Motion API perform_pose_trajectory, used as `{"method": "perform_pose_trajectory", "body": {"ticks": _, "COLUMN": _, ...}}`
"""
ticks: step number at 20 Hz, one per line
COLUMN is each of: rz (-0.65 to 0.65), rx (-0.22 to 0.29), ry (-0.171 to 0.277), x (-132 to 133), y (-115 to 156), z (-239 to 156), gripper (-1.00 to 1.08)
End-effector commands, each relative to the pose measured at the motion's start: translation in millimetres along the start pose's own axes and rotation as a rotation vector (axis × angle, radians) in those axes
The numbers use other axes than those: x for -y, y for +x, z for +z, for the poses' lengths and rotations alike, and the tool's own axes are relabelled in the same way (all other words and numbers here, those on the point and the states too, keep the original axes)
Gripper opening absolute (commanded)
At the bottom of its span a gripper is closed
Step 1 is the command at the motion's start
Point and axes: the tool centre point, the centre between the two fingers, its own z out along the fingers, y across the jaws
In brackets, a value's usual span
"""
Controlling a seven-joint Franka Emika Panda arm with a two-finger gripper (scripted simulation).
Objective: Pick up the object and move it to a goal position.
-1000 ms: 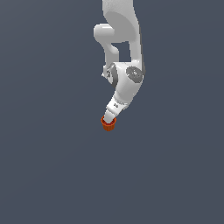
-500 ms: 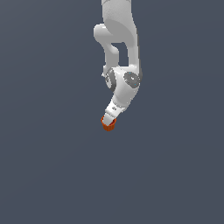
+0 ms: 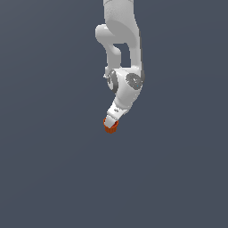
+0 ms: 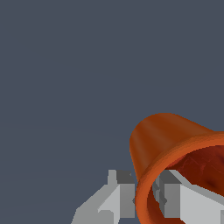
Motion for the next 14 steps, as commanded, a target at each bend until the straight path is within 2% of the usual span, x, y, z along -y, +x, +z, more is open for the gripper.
{"method": "perform_pose_trajectory", "body": {"ticks": 1, "rz": 0.000, "rx": 0.000, "ry": 0.000, "x": -0.2, "y": -0.2, "z": 0.0, "gripper": -1.00}}
{"method": "perform_pose_trajectory", "body": {"ticks": 7, "rz": 0.000, "rx": 0.000, "ry": 0.000, "x": -11.5, "y": -7.3, "z": -8.3, "gripper": -1.00}}
{"method": "perform_pose_trajectory", "body": {"ticks": 14, "rz": 0.000, "rx": -0.001, "ry": 0.001, "x": -47.1, "y": -29.3, "z": -33.9, "gripper": -1.00}}
